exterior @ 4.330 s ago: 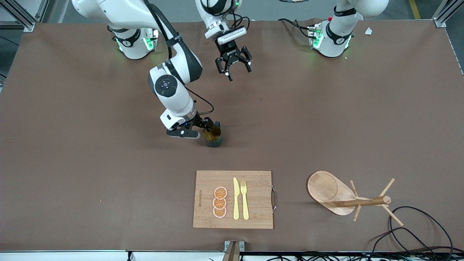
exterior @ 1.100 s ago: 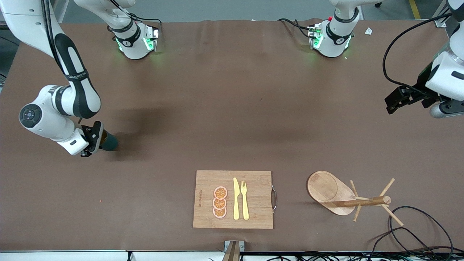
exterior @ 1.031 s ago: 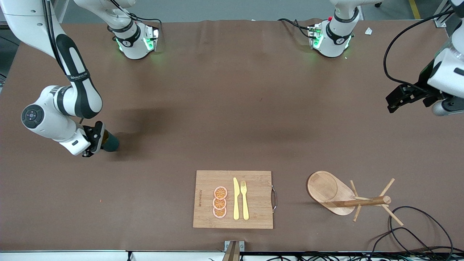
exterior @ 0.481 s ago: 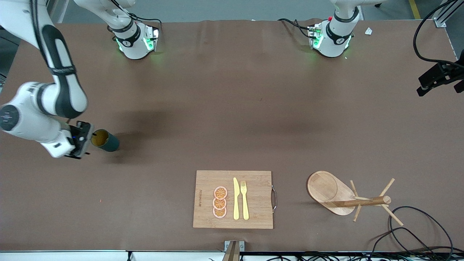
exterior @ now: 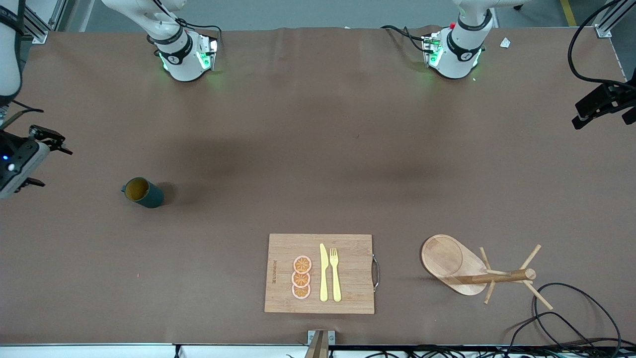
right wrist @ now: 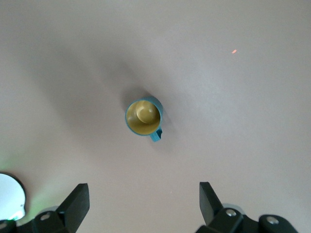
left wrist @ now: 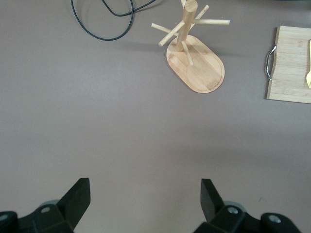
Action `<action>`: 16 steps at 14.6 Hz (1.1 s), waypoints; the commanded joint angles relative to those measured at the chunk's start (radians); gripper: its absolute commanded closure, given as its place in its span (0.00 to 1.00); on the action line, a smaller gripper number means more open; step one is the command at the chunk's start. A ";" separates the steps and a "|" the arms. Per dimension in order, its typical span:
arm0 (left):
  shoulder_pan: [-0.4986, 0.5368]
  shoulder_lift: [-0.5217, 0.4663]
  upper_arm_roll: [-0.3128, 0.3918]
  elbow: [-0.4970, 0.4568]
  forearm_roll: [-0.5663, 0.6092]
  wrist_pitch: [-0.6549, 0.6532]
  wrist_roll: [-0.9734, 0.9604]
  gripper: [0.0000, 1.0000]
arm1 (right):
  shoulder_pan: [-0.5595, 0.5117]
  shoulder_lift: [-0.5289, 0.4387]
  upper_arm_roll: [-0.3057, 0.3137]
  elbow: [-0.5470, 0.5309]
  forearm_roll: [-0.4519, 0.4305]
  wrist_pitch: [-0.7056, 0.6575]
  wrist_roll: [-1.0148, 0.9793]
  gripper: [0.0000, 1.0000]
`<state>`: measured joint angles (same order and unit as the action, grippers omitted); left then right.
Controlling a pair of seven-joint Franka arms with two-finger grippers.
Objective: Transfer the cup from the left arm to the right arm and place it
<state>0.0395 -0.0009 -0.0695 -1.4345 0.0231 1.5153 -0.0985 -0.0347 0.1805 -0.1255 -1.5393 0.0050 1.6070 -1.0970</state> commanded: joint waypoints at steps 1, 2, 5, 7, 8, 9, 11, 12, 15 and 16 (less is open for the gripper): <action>-0.003 -0.025 0.005 -0.015 -0.012 -0.024 0.013 0.00 | -0.007 0.030 0.013 0.062 -0.028 -0.027 0.058 0.00; -0.004 -0.024 0.005 -0.015 -0.011 -0.042 0.013 0.00 | -0.016 0.031 0.012 0.082 -0.027 -0.036 0.055 0.00; -0.007 -0.021 0.004 -0.015 -0.005 -0.044 0.011 0.00 | -0.024 0.034 0.013 0.119 -0.028 -0.067 0.062 0.00; -0.006 -0.021 0.002 -0.014 -0.003 -0.044 0.011 0.00 | -0.024 0.034 0.012 0.120 -0.030 -0.073 0.057 0.00; -0.007 -0.019 0.002 -0.015 -0.002 -0.044 0.011 0.00 | -0.033 0.034 0.010 0.125 -0.028 -0.079 0.051 0.00; -0.007 -0.011 0.002 -0.015 0.000 -0.041 0.011 0.00 | -0.057 0.034 0.010 0.145 -0.019 -0.091 0.046 0.00; -0.007 -0.007 0.000 -0.015 0.000 -0.040 0.011 0.00 | -0.076 0.034 0.015 0.156 -0.011 -0.099 0.057 0.00; -0.007 -0.008 0.002 -0.020 0.001 -0.041 0.013 0.00 | -0.073 0.034 0.017 0.154 -0.011 -0.105 0.074 0.00; -0.009 -0.008 0.000 -0.021 0.003 -0.041 0.011 0.00 | -0.065 0.024 0.023 0.156 -0.010 -0.179 0.364 0.00; -0.012 -0.010 -0.003 -0.021 0.003 -0.041 0.011 0.00 | -0.065 0.024 0.026 0.157 -0.005 -0.194 0.429 0.00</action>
<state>0.0369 0.0005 -0.0725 -1.4492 0.0232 1.4798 -0.0984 -0.0934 0.2001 -0.1171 -1.4024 -0.0032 1.4576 -0.8090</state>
